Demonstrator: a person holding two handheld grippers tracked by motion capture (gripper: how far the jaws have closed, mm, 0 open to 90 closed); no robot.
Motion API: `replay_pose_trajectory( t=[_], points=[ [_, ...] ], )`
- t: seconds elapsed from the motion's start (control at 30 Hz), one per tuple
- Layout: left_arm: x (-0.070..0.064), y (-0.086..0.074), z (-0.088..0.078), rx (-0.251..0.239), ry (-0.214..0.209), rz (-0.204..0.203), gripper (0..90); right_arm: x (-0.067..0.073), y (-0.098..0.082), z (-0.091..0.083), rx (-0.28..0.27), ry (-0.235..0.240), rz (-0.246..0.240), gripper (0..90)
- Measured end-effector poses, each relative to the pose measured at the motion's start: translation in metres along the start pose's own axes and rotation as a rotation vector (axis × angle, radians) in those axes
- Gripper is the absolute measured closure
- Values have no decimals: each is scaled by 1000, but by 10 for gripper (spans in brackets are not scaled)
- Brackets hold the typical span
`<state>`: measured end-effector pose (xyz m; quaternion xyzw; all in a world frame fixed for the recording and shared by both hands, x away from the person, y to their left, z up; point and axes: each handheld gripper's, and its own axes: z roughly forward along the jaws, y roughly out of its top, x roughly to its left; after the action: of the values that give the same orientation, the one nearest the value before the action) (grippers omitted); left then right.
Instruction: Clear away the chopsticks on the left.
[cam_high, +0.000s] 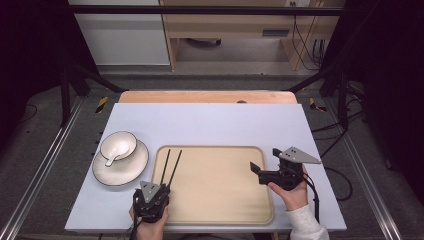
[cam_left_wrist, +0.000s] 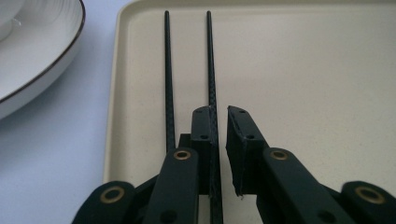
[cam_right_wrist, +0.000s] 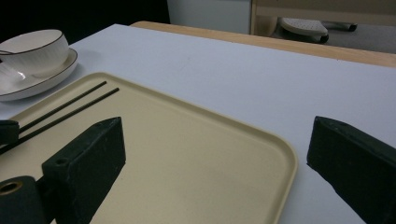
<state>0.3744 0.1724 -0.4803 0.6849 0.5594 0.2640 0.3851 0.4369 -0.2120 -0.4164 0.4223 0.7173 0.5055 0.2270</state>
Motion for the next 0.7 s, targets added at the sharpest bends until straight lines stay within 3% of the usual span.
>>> replay_pose_trajectory(
  t=[0.1,0.27,0.33,0.37,0.4,0.43,0.53,0.63,0.67,0.7],
  points=[
    [3,7,-6,-23,-8,4,779,0,0,-1,0,-2,9,46],
    [5,21,-16,-69,-63,31,727,-1,1,-2,-3,-4,6,44],
    [6,31,-20,-95,-94,74,708,-1,1,-2,-8,-4,9,44],
    [6,31,-20,-95,-94,74,698,-1,1,-3,-6,-4,9,44],
    [8,38,-22,-101,-147,85,685,-1,1,-3,-7,-4,10,44],
    [8,38,-22,-101,-147,85,670,-1,1,-3,-7,-4,10,44],
    [13,47,-23,-113,-220,103,621,-2,2,-4,-14,-6,7,43],
    [17,56,-24,-121,-253,155,549,-2,2,-4,-15,-7,12,43],
    [18,59,-24,-119,-246,166,549,-2,2,-4,-15,-7,12,43],
    [22,64,-24,-109,-245,184,494,-2,2,-4,-16,-8,12,43]
  ],
)
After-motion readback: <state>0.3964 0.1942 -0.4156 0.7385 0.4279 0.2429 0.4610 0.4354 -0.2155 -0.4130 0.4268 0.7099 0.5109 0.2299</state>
